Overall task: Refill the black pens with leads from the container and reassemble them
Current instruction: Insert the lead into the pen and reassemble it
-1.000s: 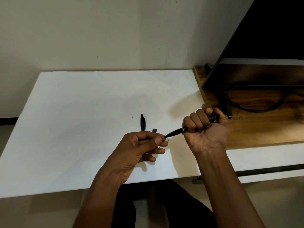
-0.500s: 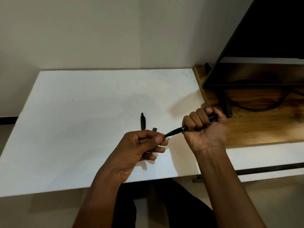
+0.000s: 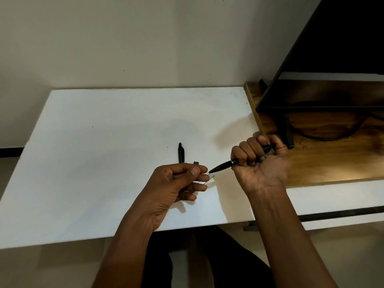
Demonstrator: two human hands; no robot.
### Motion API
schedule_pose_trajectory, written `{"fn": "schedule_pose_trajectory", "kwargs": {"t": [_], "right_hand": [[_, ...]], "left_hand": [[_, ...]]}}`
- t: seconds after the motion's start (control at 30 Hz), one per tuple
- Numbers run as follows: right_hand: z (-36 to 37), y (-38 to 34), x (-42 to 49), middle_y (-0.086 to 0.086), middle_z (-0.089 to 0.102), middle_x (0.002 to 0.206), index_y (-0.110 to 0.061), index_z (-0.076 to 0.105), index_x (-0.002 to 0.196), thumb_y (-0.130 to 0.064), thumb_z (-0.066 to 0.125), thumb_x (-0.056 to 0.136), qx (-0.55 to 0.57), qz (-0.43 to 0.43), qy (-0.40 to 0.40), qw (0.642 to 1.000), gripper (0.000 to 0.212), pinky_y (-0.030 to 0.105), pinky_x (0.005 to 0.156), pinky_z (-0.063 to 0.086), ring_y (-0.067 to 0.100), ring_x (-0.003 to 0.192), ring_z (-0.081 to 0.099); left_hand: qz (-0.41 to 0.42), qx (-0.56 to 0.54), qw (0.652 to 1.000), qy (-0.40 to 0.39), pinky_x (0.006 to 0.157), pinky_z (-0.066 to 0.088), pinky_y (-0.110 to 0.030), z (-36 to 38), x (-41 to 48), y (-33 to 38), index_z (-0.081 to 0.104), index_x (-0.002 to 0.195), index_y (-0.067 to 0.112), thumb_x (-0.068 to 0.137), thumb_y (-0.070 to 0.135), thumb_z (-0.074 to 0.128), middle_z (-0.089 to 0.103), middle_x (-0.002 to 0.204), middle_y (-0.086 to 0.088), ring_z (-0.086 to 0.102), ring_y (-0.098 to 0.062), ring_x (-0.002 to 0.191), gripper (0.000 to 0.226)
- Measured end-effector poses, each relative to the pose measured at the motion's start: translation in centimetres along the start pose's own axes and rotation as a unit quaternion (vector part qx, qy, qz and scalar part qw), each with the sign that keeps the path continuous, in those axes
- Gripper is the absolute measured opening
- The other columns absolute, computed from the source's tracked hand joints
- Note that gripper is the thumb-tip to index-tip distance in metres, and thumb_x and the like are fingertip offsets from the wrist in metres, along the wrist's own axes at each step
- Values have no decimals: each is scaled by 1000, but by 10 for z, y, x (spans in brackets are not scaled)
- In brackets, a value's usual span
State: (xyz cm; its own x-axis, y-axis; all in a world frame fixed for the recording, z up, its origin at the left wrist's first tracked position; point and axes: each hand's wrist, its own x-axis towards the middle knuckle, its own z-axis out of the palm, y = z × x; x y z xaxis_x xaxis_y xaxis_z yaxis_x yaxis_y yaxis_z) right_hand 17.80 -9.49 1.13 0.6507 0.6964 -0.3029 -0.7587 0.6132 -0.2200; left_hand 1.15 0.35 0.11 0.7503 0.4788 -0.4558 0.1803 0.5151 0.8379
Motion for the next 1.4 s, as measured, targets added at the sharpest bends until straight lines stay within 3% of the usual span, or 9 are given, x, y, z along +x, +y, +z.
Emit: {"fn": "schedule_pose_trajectory", "kwargs": {"t": [0.17,0.3,0.47,0.57,0.73,0.87,1.03,1.2,1.4], "right_hand": [[0,1,-1,-2,29,54,-8,54,75,-49,40,94,-35,-4,48,998,47,25,46,24,12,44,24],[3,6,3,5,45,70,-7,57,94,-13,49,86,-81,0,98,992,12,29,59,42,16,58,44],[2,13,10,25,66,111,1,47,128,12,38,100,-157,16,136,978,31,45,92,55,35,98,70],[-2,20,7,27,70,115,12,54,120,0,57,97,-256,15,128,958,26,40,85,61,35,100,74],[1,33,0,16,76,74,4,70,95,-22,73,89,-451,-8,116,885,27,27,59,60,26,64,75],[-2,45,-3,6,63,55,-10,74,89,-39,64,95,-611,-35,116,782,32,21,38,42,14,38,52],[-6,54,-1,2,70,61,-15,70,101,-25,49,102,-663,-41,94,742,23,22,40,43,13,42,57],[-6,65,-1,-8,78,70,-19,66,96,-33,67,92,-727,-74,69,679,14,20,51,54,8,51,68],[-10,96,-1,-9,64,63,-18,63,74,-42,64,90,-840,-159,79,513,29,16,55,40,5,59,58]], "left_hand": [[56,27,982,180,44,51,-23,-7,5,-1,80,82,19,91,21,67,75,70,-3,67,-14,55,16],[93,233,910,330,56,52,-28,-13,8,-9,74,82,24,89,36,67,73,68,5,68,-14,59,15],[95,369,856,350,62,41,-27,-7,9,-13,69,83,26,87,42,69,66,70,13,65,-13,72,16],[92,391,849,343,66,48,-30,-4,10,-18,68,87,26,84,47,71,66,72,11,65,-13,75,21],[67,402,847,341,63,44,-27,0,13,-18,69,92,26,78,54,75,68,72,10,65,-11,76,31],[46,435,821,366,65,41,-27,6,17,-17,70,91,28,79,50,74,71,82,10,66,-16,87,25],[17,407,829,384,51,36,-21,5,21,-11,72,66,20,74,36,72,68,62,7,66,-18,68,18],[21,292,886,360,68,55,-29,-12,15,-1,75,63,21,79,35,74,73,63,6,69,-14,66,21],[13,117,931,345,56,49,-26,-31,5,10,77,74,17,80,34,77,78,70,5,74,-8,65,18]]}}
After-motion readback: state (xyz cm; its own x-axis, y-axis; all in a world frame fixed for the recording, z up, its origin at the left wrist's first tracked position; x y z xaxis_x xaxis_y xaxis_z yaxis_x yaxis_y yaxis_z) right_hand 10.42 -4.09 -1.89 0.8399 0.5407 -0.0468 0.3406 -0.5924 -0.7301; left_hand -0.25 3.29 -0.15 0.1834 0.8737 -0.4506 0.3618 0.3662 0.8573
